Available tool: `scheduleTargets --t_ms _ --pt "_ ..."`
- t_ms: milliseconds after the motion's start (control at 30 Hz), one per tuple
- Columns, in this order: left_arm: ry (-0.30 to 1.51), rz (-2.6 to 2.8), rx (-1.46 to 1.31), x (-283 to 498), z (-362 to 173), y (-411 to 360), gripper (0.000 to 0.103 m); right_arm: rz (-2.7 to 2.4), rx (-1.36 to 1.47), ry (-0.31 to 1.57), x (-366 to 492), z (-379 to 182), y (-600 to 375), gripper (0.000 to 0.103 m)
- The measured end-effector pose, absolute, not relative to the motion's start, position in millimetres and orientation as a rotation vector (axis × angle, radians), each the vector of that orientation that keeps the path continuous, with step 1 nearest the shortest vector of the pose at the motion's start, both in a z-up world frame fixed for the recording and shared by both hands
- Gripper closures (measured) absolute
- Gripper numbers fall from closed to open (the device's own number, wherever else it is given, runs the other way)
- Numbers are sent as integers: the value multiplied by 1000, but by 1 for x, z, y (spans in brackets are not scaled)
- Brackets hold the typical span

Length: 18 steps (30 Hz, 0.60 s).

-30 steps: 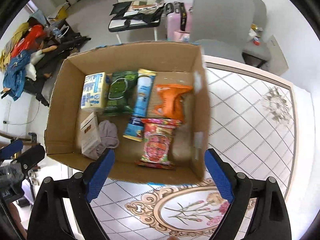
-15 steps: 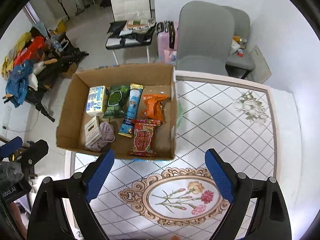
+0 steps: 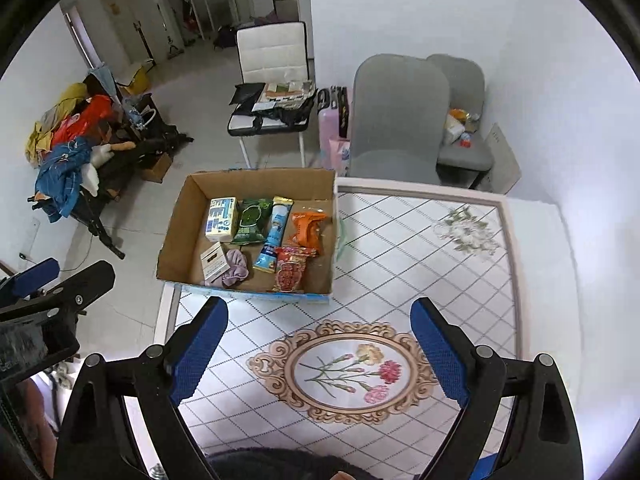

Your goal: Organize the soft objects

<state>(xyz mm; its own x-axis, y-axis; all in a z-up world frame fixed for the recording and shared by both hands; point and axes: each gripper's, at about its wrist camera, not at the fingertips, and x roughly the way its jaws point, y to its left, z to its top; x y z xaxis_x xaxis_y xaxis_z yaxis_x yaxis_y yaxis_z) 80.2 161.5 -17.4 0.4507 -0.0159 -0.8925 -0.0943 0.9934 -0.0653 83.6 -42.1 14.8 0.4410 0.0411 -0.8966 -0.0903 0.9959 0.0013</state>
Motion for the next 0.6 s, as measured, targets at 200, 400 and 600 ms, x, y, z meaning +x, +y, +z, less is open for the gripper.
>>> scheduleTargets --t_ms 200,400,600 --pt "1092 87 -106 58 -4 163 5 72 -53 1075 60 44 -49 8" --pt "1067 104 -120 41 11 167 5 67 -44 1059 44 60 -57 8" --pt "1059 106 -109 34 15 164 5 56 -41 1055 44 65 -61 8"
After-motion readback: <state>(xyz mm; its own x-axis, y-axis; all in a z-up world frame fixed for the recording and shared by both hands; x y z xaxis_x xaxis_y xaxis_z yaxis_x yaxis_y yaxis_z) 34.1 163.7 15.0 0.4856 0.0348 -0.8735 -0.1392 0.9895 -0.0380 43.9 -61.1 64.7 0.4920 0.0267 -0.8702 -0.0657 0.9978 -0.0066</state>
